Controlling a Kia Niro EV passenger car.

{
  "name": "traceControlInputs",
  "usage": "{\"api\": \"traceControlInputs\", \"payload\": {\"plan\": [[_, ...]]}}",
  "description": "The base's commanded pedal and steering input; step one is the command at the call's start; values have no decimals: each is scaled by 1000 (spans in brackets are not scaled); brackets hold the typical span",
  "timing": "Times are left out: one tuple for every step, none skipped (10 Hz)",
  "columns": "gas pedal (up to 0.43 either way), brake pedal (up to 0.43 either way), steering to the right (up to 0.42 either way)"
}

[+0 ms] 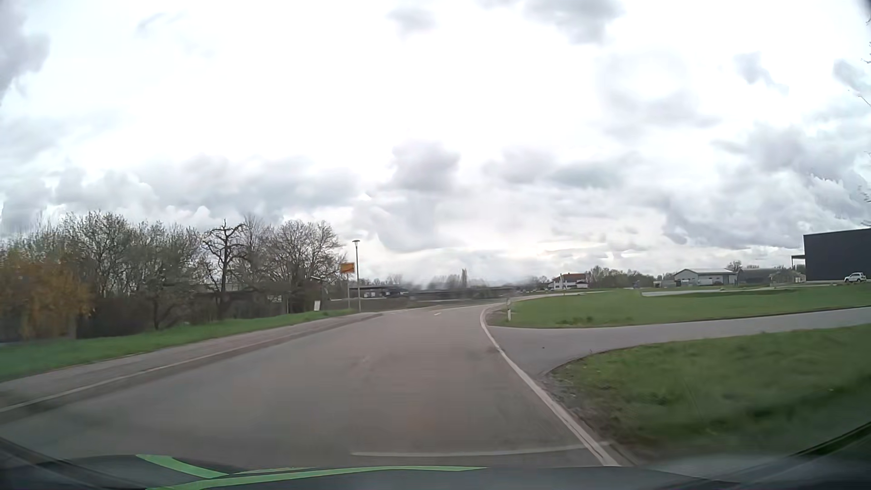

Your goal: Follow the waypoints while adhering to traffic rules and regulations

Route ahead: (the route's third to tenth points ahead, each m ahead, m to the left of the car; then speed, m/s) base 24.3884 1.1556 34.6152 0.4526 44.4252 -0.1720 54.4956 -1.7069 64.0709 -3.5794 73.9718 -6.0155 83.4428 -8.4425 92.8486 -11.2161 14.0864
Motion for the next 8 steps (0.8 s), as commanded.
{"api": "traceControlInputs", "payload": {"plan": [[220, 0, 14], [220, 0, 14], [220, 0, 13], [220, 0, 12], [228, 0, 12], [228, 0, 11], [248, 0, 11], [248, 0, 11]]}}
